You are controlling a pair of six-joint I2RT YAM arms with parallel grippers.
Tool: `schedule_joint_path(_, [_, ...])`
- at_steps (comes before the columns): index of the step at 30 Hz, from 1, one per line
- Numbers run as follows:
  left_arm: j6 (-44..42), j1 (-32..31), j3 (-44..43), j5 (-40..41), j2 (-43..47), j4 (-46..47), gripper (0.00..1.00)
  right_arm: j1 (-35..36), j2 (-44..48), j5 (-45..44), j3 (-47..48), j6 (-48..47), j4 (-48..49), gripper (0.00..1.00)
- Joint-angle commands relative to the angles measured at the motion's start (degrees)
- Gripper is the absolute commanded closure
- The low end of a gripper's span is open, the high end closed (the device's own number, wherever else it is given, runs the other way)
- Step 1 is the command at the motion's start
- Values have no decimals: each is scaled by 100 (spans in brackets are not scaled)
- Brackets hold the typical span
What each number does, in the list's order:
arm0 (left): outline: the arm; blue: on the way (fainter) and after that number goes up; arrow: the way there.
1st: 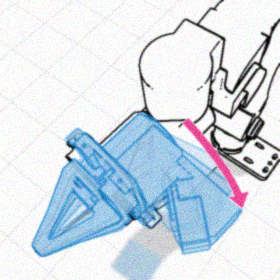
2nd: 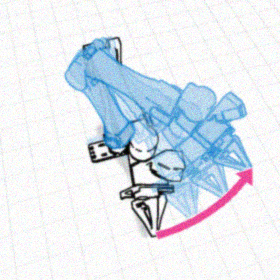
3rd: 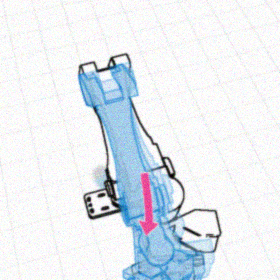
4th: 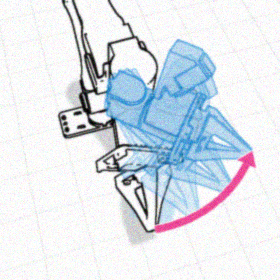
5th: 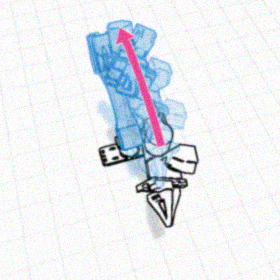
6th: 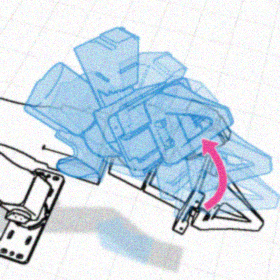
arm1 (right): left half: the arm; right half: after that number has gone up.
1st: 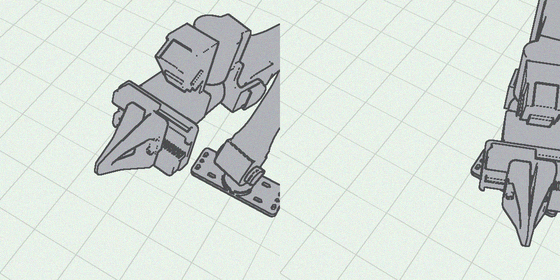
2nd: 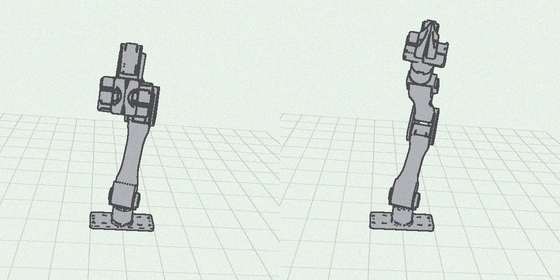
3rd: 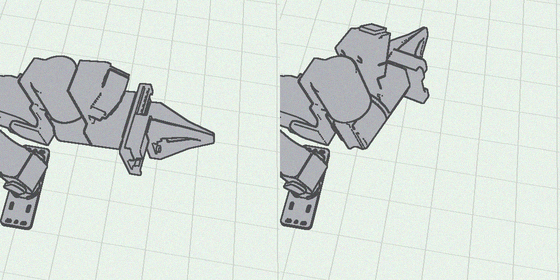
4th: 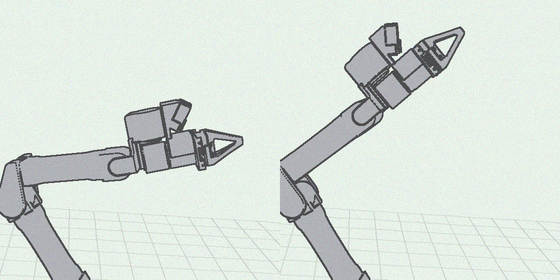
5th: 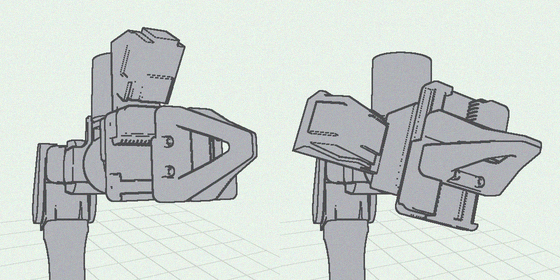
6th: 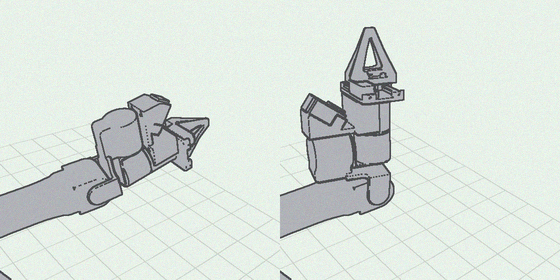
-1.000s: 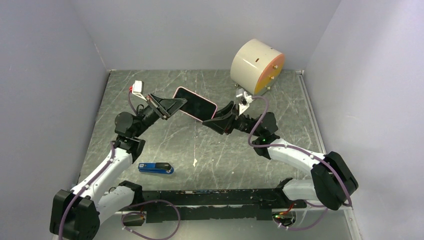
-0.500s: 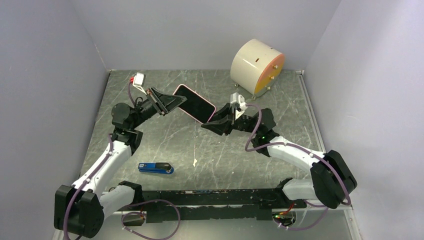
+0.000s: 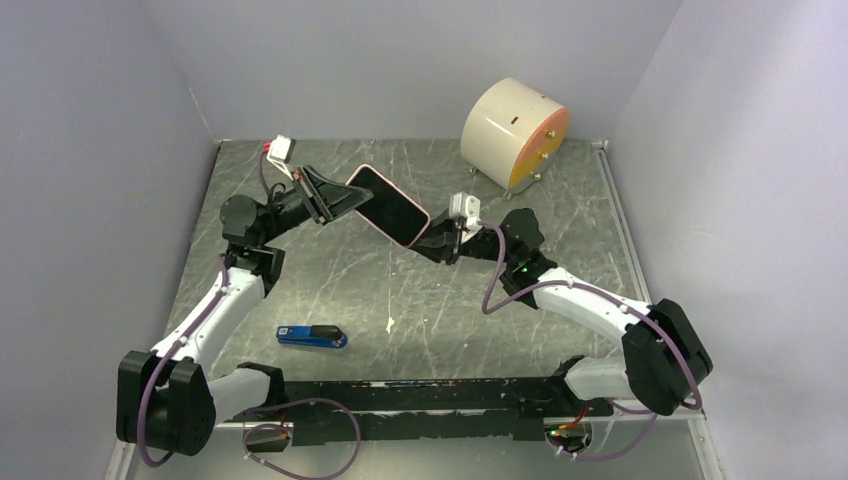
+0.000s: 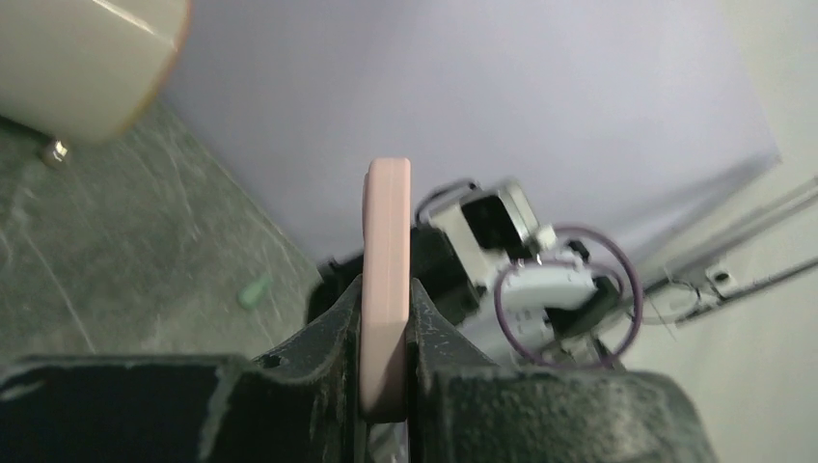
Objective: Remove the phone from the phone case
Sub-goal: Remove the phone case from the phone.
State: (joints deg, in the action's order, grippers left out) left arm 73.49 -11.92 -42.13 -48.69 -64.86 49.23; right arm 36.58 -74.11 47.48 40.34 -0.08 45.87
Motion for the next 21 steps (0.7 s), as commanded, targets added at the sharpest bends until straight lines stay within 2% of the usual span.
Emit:
schedule_joint_path(1, [-392,-145,-455,-932,424,-784,97,-43,43,-468,230,-504,32,76])
schedule_joint_path(5, [-1901,-144,-1047,-857,778,-2971,97,-46,322,-553,65,-782,-591,52])
schedule_joint_path(8, [-3233,-144,-1525,-533,1029,-4786,98,-59,530,-537,-135,-1021,-869,41])
schedule_joint_path(11, [-4203,-144,-1866,-111,1162,-6024,97,-56,597,-295,-86,-1212,-1265,38])
schedule_joint_path(14, [-4773,-140,-2218,-135,1102,-6499,97,-52,582,114,120,-1339,-1785,38])
schedule_joint_path(21, [-6155,-143,-3194,-957,422,-7509,97,-39,559,608,488,-1524,-2442,38])
